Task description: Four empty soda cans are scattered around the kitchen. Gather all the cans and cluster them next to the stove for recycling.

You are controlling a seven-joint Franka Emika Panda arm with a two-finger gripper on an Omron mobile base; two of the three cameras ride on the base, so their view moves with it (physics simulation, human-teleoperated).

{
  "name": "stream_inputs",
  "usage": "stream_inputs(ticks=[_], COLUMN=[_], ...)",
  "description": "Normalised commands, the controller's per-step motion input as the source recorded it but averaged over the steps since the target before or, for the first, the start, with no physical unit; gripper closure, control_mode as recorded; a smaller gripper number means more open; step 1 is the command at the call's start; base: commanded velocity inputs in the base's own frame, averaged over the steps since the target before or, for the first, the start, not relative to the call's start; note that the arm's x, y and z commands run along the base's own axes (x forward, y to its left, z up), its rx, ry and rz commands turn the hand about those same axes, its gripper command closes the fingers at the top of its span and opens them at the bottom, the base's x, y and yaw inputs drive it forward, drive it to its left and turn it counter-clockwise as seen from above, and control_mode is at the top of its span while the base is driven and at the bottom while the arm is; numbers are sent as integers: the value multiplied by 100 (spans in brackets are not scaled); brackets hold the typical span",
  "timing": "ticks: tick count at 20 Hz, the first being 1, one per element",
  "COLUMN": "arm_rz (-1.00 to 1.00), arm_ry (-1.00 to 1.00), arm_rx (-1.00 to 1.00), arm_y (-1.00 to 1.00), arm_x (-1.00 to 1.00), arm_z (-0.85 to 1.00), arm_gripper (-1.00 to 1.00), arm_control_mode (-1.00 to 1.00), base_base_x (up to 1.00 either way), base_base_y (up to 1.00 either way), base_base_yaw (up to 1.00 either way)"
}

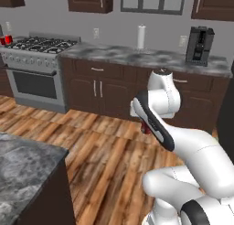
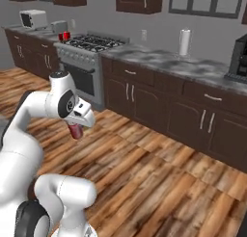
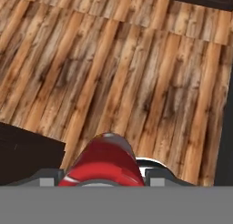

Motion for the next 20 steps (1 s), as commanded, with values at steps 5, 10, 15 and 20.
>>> stream_inputs(ticks=[5,10,15,20], arm_rz=[0,0,0,0], arm_ry=[0,0,0,0], arm_rx=[0,0,0,0], arm_y=[0,0,0,0], arm_x=[0,0,0,0], arm_z=[0,0,0,0], arm_gripper=[100,100,100,100], arm_control_mode=[100,100,100,100], base_base_x=[100,100,100,100], base_base_y=[0,-2,-2,-30], base_base_yaw=[41,48,50,33])
